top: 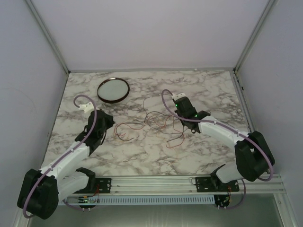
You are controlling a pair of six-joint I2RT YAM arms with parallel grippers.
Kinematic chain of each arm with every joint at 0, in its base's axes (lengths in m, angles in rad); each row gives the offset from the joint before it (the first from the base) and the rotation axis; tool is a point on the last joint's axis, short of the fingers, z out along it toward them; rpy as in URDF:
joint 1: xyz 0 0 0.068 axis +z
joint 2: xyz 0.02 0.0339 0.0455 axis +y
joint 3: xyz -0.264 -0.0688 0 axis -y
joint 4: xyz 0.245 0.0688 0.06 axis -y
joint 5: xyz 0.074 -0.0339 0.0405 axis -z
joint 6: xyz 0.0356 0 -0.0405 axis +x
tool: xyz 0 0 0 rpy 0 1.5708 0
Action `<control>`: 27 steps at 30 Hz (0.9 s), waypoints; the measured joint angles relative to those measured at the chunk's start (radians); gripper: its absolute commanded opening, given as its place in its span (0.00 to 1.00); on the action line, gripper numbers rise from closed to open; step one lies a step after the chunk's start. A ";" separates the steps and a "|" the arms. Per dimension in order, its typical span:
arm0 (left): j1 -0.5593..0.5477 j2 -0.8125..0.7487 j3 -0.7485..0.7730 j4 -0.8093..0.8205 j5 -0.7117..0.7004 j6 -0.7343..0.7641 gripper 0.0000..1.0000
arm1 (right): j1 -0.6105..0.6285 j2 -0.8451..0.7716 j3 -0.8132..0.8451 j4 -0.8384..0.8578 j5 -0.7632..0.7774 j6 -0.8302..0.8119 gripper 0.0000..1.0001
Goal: Zip-tie the wires
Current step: Place the cable at the center of the board.
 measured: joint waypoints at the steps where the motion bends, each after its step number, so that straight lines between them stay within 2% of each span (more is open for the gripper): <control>1: 0.008 -0.001 -0.006 0.002 -0.004 -0.005 0.00 | 0.000 0.010 0.000 -0.003 -0.008 -0.003 0.00; 8: 0.030 0.005 -0.034 0.045 -0.016 -0.022 0.00 | 0.000 0.046 0.000 -0.024 -0.037 -0.028 0.00; 16: 0.031 0.037 -0.103 0.072 -0.037 -0.047 0.00 | 0.000 0.079 0.005 -0.049 -0.080 -0.045 0.36; 18: 0.031 0.037 -0.114 0.076 -0.040 -0.054 0.00 | 0.000 0.078 0.018 -0.064 -0.085 -0.044 0.42; 23: 0.031 0.043 -0.124 0.096 -0.047 -0.063 0.00 | 0.000 0.034 0.062 -0.085 -0.106 -0.039 0.47; 27: 0.031 0.053 -0.146 0.120 -0.046 -0.079 0.10 | 0.000 -0.029 0.107 -0.064 -0.157 -0.016 0.50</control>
